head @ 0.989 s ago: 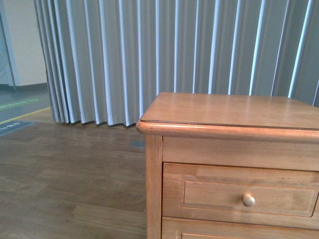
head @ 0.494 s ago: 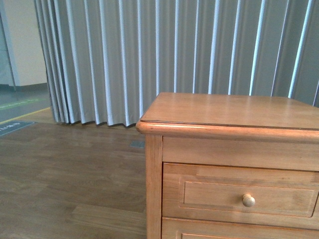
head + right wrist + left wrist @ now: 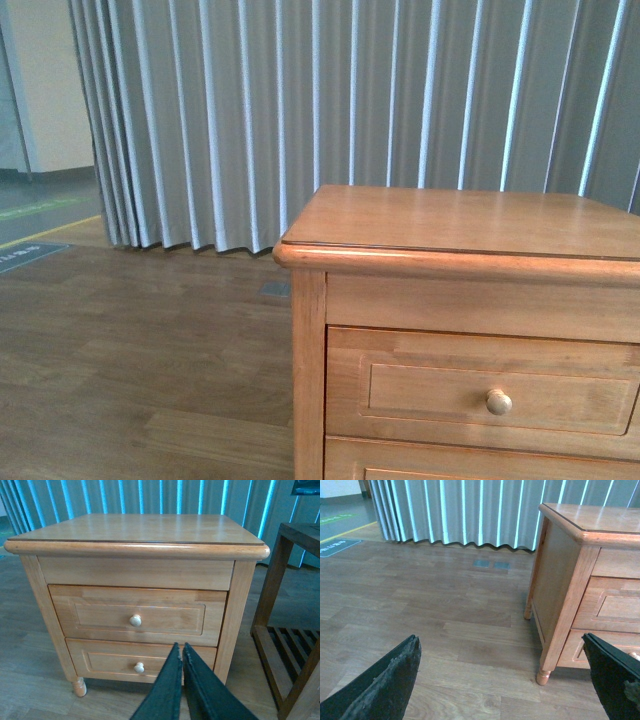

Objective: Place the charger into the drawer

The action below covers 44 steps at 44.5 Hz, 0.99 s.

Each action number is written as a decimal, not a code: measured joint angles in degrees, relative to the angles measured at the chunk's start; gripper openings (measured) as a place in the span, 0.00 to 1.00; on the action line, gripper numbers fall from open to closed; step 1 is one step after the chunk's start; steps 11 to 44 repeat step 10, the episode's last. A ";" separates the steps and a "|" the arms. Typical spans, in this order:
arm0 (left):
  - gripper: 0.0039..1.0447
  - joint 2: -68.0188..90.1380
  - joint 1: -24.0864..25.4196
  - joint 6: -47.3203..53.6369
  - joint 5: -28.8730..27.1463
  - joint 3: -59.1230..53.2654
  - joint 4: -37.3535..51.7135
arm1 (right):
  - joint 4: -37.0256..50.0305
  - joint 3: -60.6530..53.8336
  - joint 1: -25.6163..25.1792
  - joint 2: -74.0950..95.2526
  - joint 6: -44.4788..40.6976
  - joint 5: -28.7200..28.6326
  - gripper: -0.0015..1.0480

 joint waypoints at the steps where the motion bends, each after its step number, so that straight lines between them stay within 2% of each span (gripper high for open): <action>1: 0.94 0.00 0.00 0.00 0.00 0.00 0.00 | 0.00 0.00 0.00 0.00 0.00 -0.02 0.13; 10: 0.94 0.00 0.00 0.00 0.00 0.00 0.00 | 0.00 0.00 0.00 0.00 0.00 -0.02 0.57; 44: 0.94 0.00 0.00 0.00 0.00 0.00 0.00 | 0.00 0.00 0.00 0.00 0.00 -0.02 0.57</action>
